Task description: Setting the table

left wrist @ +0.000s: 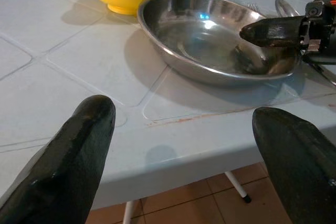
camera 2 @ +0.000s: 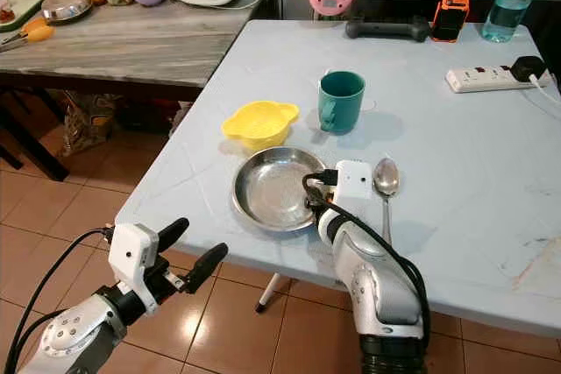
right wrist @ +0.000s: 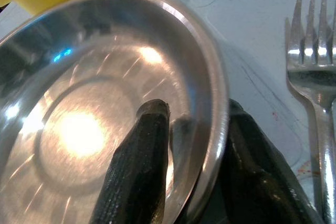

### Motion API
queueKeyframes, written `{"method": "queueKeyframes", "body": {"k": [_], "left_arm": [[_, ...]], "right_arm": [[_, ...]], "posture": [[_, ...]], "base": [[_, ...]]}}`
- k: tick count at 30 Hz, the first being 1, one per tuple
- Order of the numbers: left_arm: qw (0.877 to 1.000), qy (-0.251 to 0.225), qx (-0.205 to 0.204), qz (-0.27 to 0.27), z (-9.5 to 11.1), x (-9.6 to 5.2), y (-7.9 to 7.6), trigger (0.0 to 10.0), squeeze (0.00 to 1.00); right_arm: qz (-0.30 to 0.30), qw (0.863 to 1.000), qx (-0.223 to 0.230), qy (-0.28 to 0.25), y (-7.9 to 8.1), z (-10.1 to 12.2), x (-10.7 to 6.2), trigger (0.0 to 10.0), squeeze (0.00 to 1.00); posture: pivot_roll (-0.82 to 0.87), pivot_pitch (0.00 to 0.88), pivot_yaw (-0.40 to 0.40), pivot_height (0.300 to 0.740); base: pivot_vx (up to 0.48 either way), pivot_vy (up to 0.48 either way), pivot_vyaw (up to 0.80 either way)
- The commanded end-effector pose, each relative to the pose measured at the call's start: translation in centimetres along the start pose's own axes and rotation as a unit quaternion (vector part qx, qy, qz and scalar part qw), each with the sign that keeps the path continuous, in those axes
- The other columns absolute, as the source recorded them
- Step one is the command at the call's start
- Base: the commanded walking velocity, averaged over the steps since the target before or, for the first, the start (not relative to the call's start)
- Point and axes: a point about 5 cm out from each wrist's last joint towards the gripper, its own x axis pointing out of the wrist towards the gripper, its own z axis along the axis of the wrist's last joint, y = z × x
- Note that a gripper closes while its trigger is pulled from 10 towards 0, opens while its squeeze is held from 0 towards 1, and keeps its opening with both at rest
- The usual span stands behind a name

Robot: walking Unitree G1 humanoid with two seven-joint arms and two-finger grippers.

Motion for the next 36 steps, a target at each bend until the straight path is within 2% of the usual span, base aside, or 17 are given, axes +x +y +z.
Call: {"method": "queueKeyframes", "body": {"k": [1,21,31,33,36], "left_arm": [[1.0,0.009,0.007,0.001,-0.1,-0.2,0.1,10.0,0.0],[1.0,0.016,0.005,-0.002,-0.6,-0.3,0.0,10.0,0.0],[1.0,0.015,0.006,-0.004,-0.4,-0.3,0.0,10.0,0.0],[1.0,0.009,0.008,-0.006,0.0,-0.5,0.2,10.0,0.0],[1.0,0.004,0.007,0.005,0.2,-0.5,0.5,10.0,0.0]], "right_arm": [[-0.001,1.0,0.006,0.029,0.1,-1.1,0.0,0.0,0.0],[0.005,0.997,0.01,0.074,0.0,-2.3,-0.1,0.0,0.0],[0.005,0.997,0.011,0.075,0.0,-2.3,-0.1,0.0,0.0],[-0.006,0.999,0.01,0.036,-0.5,-1.6,0.1,0.0,0.0],[-0.004,1.0,0.012,0.021,-0.6,-1.4,0.1,0.0,0.0]], "posture": [[-0.15,0.124,0.108,0.74],[-0.15,0.126,0.108,0.74],[-0.15,0.127,0.107,0.74],[-0.15,0.118,0.104,0.74],[-0.16,0.116,0.104,0.74]], "base": [[0.0,0.0,0.0],[0.0,0.0,0.0],[0.0,0.0,0.0],[0.0,0.0,0.0],[0.0,0.0,0.0]]}}
